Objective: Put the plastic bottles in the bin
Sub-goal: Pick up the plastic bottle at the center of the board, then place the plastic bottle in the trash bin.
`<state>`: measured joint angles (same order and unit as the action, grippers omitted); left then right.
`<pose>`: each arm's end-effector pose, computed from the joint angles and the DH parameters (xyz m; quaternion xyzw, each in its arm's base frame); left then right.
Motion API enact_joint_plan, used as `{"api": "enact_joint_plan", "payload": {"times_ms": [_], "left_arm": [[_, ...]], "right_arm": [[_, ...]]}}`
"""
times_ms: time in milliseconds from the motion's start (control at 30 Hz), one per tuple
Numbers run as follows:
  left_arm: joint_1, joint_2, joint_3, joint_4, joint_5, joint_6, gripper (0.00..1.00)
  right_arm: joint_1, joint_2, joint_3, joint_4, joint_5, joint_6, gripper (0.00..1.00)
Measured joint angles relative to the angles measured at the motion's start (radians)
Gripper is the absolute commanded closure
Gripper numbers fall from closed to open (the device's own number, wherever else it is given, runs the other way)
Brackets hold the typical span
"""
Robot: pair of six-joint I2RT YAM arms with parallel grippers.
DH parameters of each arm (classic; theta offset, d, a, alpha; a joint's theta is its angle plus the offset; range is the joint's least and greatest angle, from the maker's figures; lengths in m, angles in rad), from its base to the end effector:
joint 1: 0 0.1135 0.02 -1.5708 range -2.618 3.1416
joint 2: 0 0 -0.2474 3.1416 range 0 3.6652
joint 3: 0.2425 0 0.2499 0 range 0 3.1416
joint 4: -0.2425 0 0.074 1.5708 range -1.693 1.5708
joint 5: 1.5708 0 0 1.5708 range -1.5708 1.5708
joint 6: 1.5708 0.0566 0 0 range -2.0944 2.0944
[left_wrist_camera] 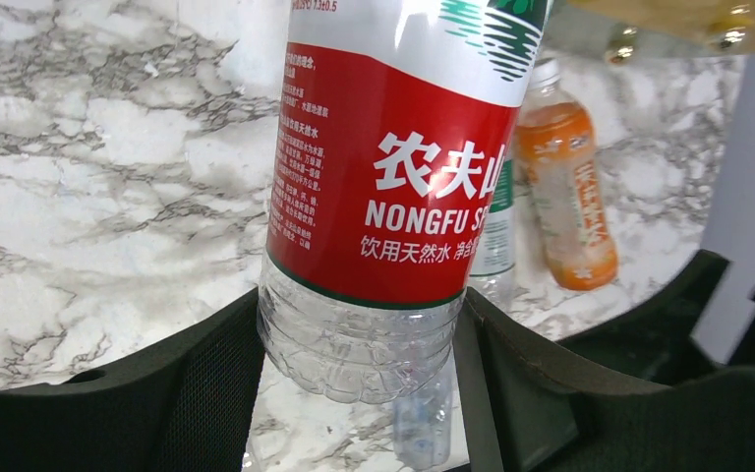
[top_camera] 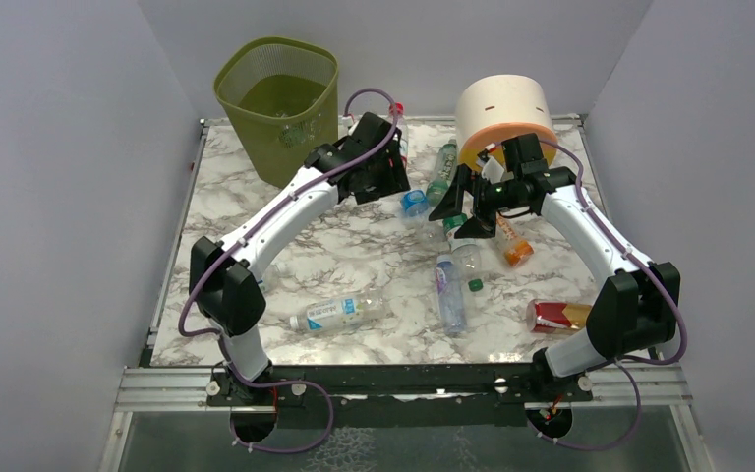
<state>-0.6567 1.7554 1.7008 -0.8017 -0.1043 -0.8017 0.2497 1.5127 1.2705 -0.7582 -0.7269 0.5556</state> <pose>0.3175 -0.2373 0.3050 -0.0859 0.9318 -0.1963 0.2930 0.2992 0.1151 0.2627 0.0378 0.9017 0.4169 0.1083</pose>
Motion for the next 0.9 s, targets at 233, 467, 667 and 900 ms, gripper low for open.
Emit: {"api": "enact_joint_plan", "payload": {"times_ms": [233, 467, 667, 900], "left_arm": [[0.000, -0.004, 0.154, -0.046, 0.007, 0.010, 0.37], [0.026, -0.003, 0.335, -0.074, 0.014, 0.018, 0.37], [0.096, 0.010, 0.407, -0.078, 0.037, 0.021, 0.37], [0.208, 0.039, 0.440, -0.092, 0.071, 0.032, 0.37]], "right_arm": [[0.000, 0.000, 0.017, -0.022, 0.001, -0.008, 0.00], [0.000, 0.001, 0.021, -0.029, 0.001, -0.008, 0.00], [0.000, 0.003, 0.021, -0.029, 0.002, -0.011, 0.00], [0.000, 0.010, 0.021, -0.029, 0.002, -0.014, 0.00]]}}
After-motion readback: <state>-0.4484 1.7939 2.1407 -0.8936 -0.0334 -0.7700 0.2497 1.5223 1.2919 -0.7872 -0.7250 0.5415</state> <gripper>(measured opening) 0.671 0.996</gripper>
